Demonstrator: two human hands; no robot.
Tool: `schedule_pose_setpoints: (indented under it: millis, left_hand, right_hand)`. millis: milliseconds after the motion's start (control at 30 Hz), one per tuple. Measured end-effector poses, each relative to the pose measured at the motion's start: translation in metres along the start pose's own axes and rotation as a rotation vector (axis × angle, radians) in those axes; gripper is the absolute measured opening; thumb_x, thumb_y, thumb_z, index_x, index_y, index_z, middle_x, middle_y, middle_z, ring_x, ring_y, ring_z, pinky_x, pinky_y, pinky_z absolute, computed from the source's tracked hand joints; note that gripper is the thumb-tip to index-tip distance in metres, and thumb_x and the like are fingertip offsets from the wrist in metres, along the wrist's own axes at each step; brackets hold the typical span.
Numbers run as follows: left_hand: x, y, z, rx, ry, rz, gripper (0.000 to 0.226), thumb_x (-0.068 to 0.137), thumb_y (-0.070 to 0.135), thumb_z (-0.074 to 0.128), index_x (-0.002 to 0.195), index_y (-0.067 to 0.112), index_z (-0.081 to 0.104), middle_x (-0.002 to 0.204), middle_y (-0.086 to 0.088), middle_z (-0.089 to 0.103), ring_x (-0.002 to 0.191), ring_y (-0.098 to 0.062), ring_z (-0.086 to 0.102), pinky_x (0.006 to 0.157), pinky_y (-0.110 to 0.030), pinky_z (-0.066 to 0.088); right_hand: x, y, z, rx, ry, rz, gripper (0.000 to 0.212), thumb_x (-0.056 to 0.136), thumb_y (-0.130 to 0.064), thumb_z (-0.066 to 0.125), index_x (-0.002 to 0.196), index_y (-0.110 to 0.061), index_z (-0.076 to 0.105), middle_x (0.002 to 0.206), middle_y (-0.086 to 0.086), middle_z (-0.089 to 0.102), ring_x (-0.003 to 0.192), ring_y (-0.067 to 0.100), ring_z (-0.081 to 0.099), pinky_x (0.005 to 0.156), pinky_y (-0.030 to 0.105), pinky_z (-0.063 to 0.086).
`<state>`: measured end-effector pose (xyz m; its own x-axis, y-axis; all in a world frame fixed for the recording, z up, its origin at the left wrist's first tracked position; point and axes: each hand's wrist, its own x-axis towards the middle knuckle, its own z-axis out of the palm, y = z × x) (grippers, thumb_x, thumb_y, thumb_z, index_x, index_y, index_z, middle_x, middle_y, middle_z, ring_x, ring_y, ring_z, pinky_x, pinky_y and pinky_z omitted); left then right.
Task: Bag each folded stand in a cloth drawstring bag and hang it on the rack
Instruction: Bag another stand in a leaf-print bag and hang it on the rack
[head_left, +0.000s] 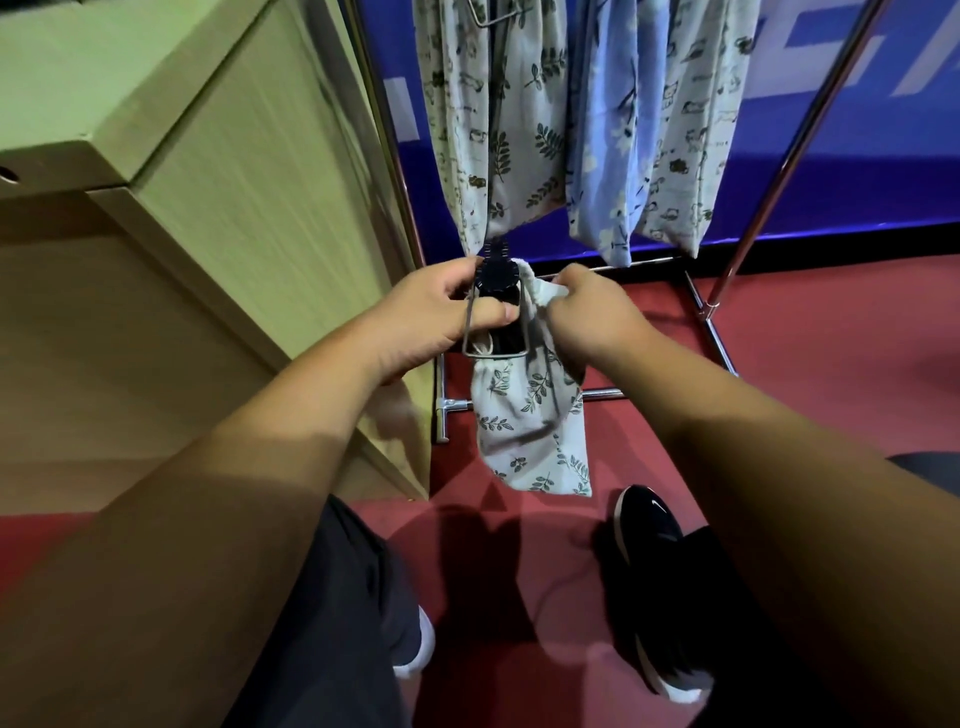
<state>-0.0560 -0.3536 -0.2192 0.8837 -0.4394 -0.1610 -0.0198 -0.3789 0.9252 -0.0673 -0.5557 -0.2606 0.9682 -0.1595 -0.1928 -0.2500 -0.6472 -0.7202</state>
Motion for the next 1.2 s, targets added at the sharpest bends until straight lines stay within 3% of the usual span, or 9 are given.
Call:
schedule_pose_setpoints:
  millis: [100, 333, 533, 600, 667, 800, 967, 1067, 1200]
  left_hand:
    - [-0.001, 0.004, 0.002, -0.011, 0.008, 0.021, 0.043, 0.082, 0.022, 0.08, 0.125, 0.025, 0.074, 0.12, -0.007, 0.077, 0.106, -0.013, 0.073, 0.092, -0.028, 0.059]
    - [0.0, 0.01, 0.0, 0.246, 0.153, 0.058, 0.026, 0.071, 0.035, 0.08, 0.095, 0.033, 0.072, 0.1, 0.003, 0.075, 0.088, -0.008, 0.069, 0.078, -0.027, 0.053]
    - [0.003, 0.007, -0.001, 0.603, 0.104, 0.114, 0.036, 0.069, 0.044, 0.077, 0.091, 0.021, 0.061, 0.097, -0.003, 0.053, 0.086, -0.019, 0.06, 0.075, -0.038, 0.051]
    - [0.003, 0.005, -0.001, 0.663, 0.069, 0.121, 0.035, 0.073, 0.037, 0.082, 0.089, 0.019, 0.057, 0.095, 0.0, 0.049, 0.084, -0.019, 0.058, 0.069, -0.036, 0.046]
    - [0.002, 0.003, 0.0, 0.709, 0.04, 0.118, 0.039, 0.072, 0.035, 0.084, 0.09, 0.016, 0.056, 0.096, -0.001, 0.047, 0.084, -0.022, 0.058, 0.07, -0.038, 0.047]
    - [0.005, -0.003, -0.004, 0.741, 0.017, 0.102, 0.041, 0.073, 0.035, 0.088, 0.101, 0.015, 0.065, 0.101, -0.004, 0.054, 0.091, -0.024, 0.063, 0.088, -0.046, 0.055]
    - [0.008, -0.014, -0.014, 0.753, -0.087, 0.114, 0.045, 0.075, 0.042, 0.094, 0.104, 0.014, 0.073, 0.097, -0.006, 0.071, 0.093, -0.027, 0.07, 0.085, -0.041, 0.058]
    - [0.008, -0.017, -0.012, 0.738, -0.11, 0.086, 0.02, 0.083, 0.022, 0.086, 0.087, 0.01, 0.07, 0.077, -0.01, 0.065, 0.07, -0.024, 0.06, 0.068, -0.039, 0.052]
    - [0.009, -0.014, -0.009, 0.774, -0.033, 0.042, 0.018, 0.088, 0.003, 0.071, 0.076, 0.017, 0.072, 0.084, -0.008, 0.069, 0.081, -0.028, 0.07, 0.074, -0.037, 0.058]
  right_hand:
    - [0.001, -0.002, 0.008, -0.078, -0.051, -0.095, 0.034, 0.099, -0.047, 0.058, 0.102, -0.013, 0.061, 0.098, 0.004, 0.066, 0.094, 0.028, 0.062, 0.072, 0.034, 0.04]
    - [0.0, 0.002, 0.002, -0.294, 0.081, -0.054, 0.014, 0.097, -0.024, 0.063, 0.104, -0.012, 0.061, 0.106, 0.014, 0.069, 0.097, 0.037, 0.062, 0.073, 0.037, 0.041]
    - [-0.003, -0.008, -0.006, -0.652, -0.45, 0.28, 0.068, 0.073, -0.031, 0.085, 0.134, -0.007, 0.068, 0.105, 0.013, 0.068, 0.086, 0.031, 0.061, 0.075, 0.031, 0.054]
    - [-0.015, -0.014, -0.007, -0.532, -0.634, 0.388, 0.029, 0.106, -0.017, 0.06, 0.126, 0.005, 0.062, 0.096, 0.018, 0.064, 0.074, 0.026, 0.057, 0.059, 0.034, 0.045]
    - [-0.019, -0.013, -0.009, -0.311, -0.662, 0.448, 0.027, 0.114, -0.011, 0.039, 0.096, -0.004, 0.059, 0.084, 0.011, 0.062, 0.064, 0.02, 0.064, 0.056, 0.029, 0.047]
    - [-0.003, -0.013, -0.007, -0.01, -0.441, 0.364, 0.024, 0.111, -0.011, 0.045, 0.109, -0.003, 0.067, 0.104, 0.018, 0.078, 0.082, 0.03, 0.075, 0.081, 0.044, 0.061]
    - [-0.01, -0.008, -0.008, 0.311, -0.348, 0.288, 0.026, 0.109, -0.01, 0.041, 0.115, -0.019, 0.064, 0.092, 0.014, 0.077, 0.067, 0.029, 0.077, 0.07, 0.044, 0.063]
    - [-0.01, -0.006, -0.007, 0.422, -0.284, 0.263, 0.021, 0.109, -0.008, 0.043, 0.105, -0.02, 0.06, 0.087, 0.013, 0.071, 0.063, 0.031, 0.076, 0.072, 0.054, 0.066]
    - [-0.012, -0.009, -0.01, 0.427, -0.273, 0.221, 0.016, 0.103, -0.006, 0.05, 0.103, -0.015, 0.063, 0.094, 0.017, 0.063, 0.066, 0.033, 0.07, 0.066, 0.054, 0.067]
